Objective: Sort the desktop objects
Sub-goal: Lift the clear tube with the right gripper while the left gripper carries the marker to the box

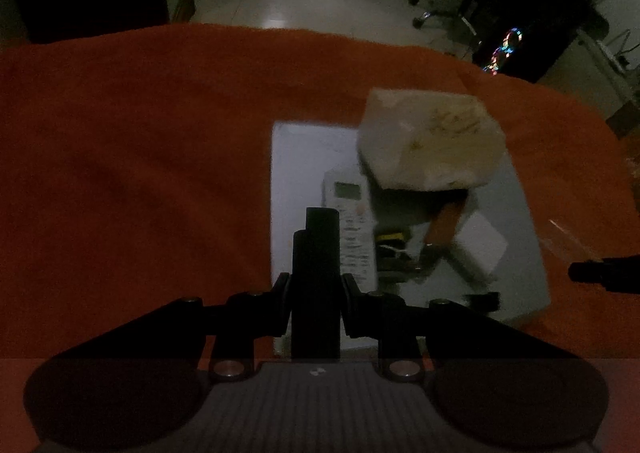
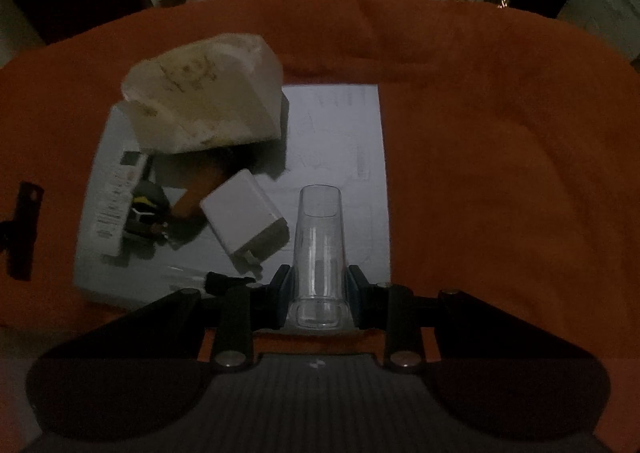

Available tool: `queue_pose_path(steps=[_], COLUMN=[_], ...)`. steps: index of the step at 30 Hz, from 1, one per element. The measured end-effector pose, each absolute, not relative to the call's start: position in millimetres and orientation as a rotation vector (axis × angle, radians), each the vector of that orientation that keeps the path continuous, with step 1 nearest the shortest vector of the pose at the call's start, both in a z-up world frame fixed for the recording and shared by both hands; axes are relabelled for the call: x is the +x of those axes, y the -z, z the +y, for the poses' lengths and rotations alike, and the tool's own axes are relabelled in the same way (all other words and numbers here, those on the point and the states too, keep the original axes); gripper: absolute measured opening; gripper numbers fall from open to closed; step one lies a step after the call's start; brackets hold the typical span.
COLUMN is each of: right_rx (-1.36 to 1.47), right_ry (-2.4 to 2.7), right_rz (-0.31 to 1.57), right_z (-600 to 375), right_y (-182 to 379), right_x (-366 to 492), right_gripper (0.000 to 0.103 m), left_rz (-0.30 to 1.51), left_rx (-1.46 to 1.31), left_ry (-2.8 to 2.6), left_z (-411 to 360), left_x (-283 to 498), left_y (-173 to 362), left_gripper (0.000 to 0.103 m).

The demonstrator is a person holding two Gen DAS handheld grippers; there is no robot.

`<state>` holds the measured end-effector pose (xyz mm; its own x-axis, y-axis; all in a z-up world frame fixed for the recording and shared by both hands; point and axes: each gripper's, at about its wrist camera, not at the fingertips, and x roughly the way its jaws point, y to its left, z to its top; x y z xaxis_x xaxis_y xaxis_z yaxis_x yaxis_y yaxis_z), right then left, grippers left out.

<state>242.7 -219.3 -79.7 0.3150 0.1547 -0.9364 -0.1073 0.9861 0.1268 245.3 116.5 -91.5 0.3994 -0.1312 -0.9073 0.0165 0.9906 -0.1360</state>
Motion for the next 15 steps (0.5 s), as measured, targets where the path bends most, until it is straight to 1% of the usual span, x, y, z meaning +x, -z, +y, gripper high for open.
queue_pose_path(steps=[9, 15], right_rx=[0.053, 0.022], right_ry=[-0.26, -0.372], right_rz=[1.178, 1.177], right_z=[-207.0, -181.9], right_y=[33.5, 22.8], right_x=[203.4, 163.9], right_gripper=[0.031, 0.031], left_rz=[1.135, 1.145], left_rx=[-0.117, -0.122], left_ry=[0.156, 0.201], left_z=[91.1, 79.3], left_x=[207.9, 175.9], left_y=[57.3, 46.5], left_gripper=[0.021, 0.021])
